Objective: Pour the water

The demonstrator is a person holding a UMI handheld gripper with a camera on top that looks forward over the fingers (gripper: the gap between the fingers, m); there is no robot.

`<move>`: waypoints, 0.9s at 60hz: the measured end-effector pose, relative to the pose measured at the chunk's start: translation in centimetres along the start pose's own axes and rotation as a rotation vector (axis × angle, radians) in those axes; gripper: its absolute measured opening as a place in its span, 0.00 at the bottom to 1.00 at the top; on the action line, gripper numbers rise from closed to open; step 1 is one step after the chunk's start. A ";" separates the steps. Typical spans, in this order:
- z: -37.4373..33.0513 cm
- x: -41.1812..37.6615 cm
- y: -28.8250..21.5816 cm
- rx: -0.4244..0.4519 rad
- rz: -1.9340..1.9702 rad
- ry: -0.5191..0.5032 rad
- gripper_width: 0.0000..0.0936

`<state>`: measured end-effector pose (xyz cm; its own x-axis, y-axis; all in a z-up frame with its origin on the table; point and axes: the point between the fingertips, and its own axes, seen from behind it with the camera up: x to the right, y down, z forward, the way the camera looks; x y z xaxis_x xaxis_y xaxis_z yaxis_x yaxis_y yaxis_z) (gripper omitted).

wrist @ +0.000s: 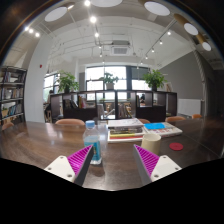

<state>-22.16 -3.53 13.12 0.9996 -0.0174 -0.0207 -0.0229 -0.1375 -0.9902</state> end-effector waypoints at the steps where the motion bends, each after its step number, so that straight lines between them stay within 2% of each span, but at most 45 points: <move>1: 0.1 -0.1 0.0 0.001 -0.001 -0.012 0.88; 14: 3.2 -0.7 -0.3 -0.006 -0.009 -0.090 0.88; 31: 11.8 -2.8 -0.9 -0.026 -0.057 -0.085 0.86; 36: 14.2 -5.3 -0.5 -0.019 -0.050 -0.095 0.79; 43: 16.6 -9.5 1.8 0.005 -0.024 -0.087 0.54; 49: 16.7 -10.0 2.1 0.011 -0.010 -0.097 0.48; 54: 16.5 -9.5 1.8 0.021 -0.004 -0.101 0.39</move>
<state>-31.44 12.73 9.27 0.9961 0.0832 -0.0295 -0.0196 -0.1169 -0.9929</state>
